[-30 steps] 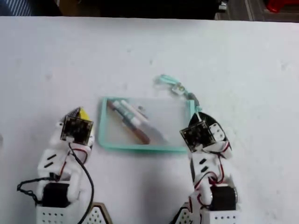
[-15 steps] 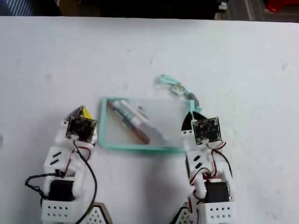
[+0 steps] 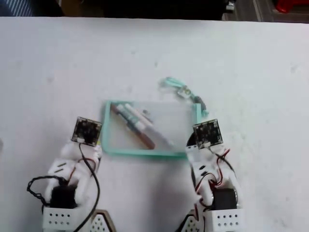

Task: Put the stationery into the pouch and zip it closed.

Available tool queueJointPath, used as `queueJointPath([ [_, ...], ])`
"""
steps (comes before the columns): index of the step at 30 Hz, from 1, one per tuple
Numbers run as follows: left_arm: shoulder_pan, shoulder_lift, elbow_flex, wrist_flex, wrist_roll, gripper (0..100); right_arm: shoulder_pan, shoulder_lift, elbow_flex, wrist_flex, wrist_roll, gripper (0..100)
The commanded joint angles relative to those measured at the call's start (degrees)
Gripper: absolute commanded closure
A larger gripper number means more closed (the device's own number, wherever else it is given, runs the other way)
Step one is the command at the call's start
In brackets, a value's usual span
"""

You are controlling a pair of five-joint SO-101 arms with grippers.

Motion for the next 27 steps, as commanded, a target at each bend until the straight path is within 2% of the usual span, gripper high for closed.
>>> queueJointPath([
  [1,-0.92,-0.84,-0.09,11.96,0.44,98,0.22,-0.22,0.44,6.37,0.35,97.8],
  [7,-0.66,-0.84,-0.09,15.74,0.88,98,-0.31,-0.22,0.44,20.26,0.44,98.1],
  [27,-0.66,-0.84,-0.09,17.49,0.97,98,-0.92,-0.13,0.53,20.18,0.26,98.1],
])
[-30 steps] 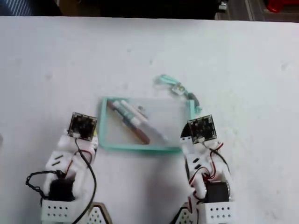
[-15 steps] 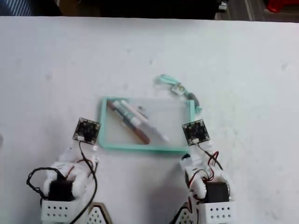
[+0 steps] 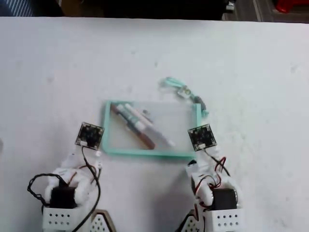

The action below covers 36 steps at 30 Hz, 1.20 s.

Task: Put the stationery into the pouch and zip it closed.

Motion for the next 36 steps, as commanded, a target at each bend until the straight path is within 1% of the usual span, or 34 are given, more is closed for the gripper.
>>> queueJointPath([
  [1,-0.04,-0.66,-0.09,0.44,0.44,98,-0.84,-0.04,0.53,0.31,0.18,98.1],
  [6,-0.04,-0.66,-0.09,0.44,0.44,98,-3.47,-0.04,0.53,0.31,0.18,98.1],
  [36,-0.31,-0.66,-0.09,0.44,0.44,98,-3.30,-0.22,0.53,0.31,0.53,98.1],
])
